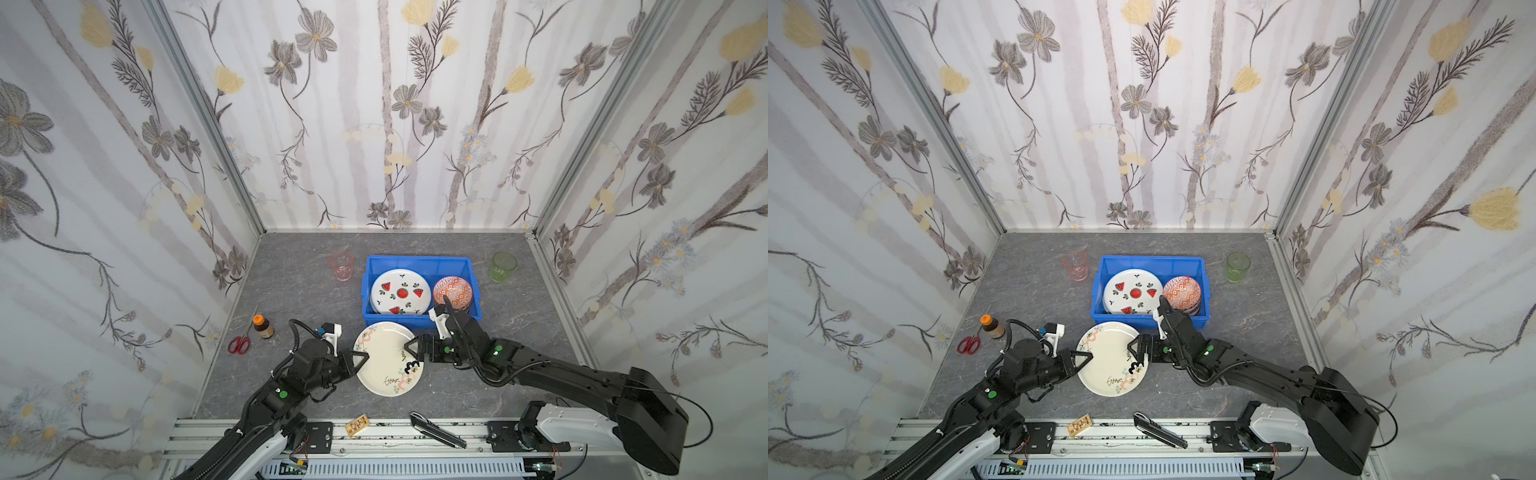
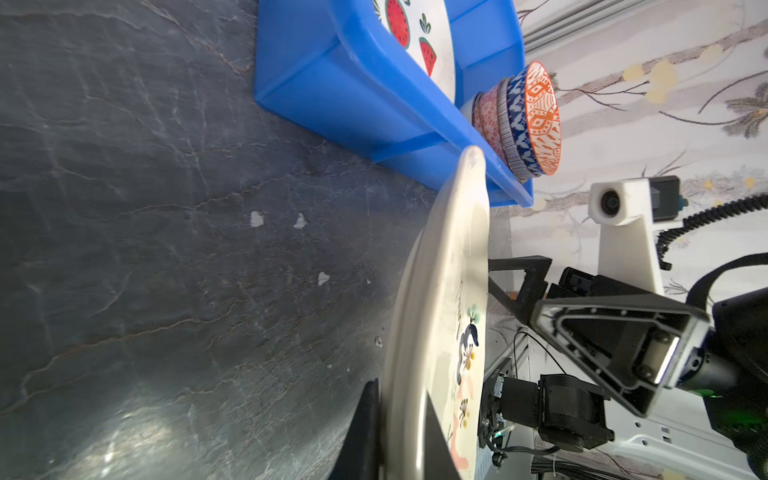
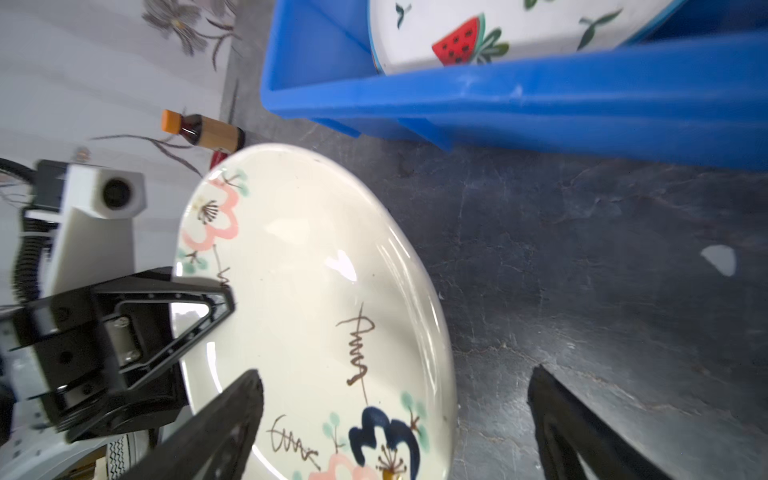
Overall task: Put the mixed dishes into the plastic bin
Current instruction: 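Close both grippers on the cream plate rims and tilt it upward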
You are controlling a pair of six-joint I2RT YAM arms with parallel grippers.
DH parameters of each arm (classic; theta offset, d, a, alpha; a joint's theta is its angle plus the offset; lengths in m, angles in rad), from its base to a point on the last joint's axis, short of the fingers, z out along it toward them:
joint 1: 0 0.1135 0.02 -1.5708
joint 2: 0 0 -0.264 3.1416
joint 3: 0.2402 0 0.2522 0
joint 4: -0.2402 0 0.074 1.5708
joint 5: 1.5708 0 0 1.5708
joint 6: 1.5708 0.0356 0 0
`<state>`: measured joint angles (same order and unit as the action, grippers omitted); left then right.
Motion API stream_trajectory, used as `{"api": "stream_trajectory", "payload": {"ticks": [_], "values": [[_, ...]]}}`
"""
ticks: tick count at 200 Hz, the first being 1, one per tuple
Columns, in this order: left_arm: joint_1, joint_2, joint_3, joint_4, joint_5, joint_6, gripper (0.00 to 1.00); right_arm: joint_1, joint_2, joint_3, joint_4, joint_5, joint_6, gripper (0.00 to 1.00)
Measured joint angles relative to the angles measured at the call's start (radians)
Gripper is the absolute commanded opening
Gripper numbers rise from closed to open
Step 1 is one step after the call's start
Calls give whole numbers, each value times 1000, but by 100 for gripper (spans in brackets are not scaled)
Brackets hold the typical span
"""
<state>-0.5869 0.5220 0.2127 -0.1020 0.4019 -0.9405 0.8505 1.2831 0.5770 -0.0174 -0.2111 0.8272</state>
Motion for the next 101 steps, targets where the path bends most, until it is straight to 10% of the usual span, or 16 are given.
{"api": "stream_trajectory", "payload": {"ticks": [48,101], "values": [[15,94,135,23,128,31,0,-225,-336,-6,-164,-180,-93,95],[16,293,343,130,262,101,0,-327,-380,63,-297,-409,-184,82]]}}
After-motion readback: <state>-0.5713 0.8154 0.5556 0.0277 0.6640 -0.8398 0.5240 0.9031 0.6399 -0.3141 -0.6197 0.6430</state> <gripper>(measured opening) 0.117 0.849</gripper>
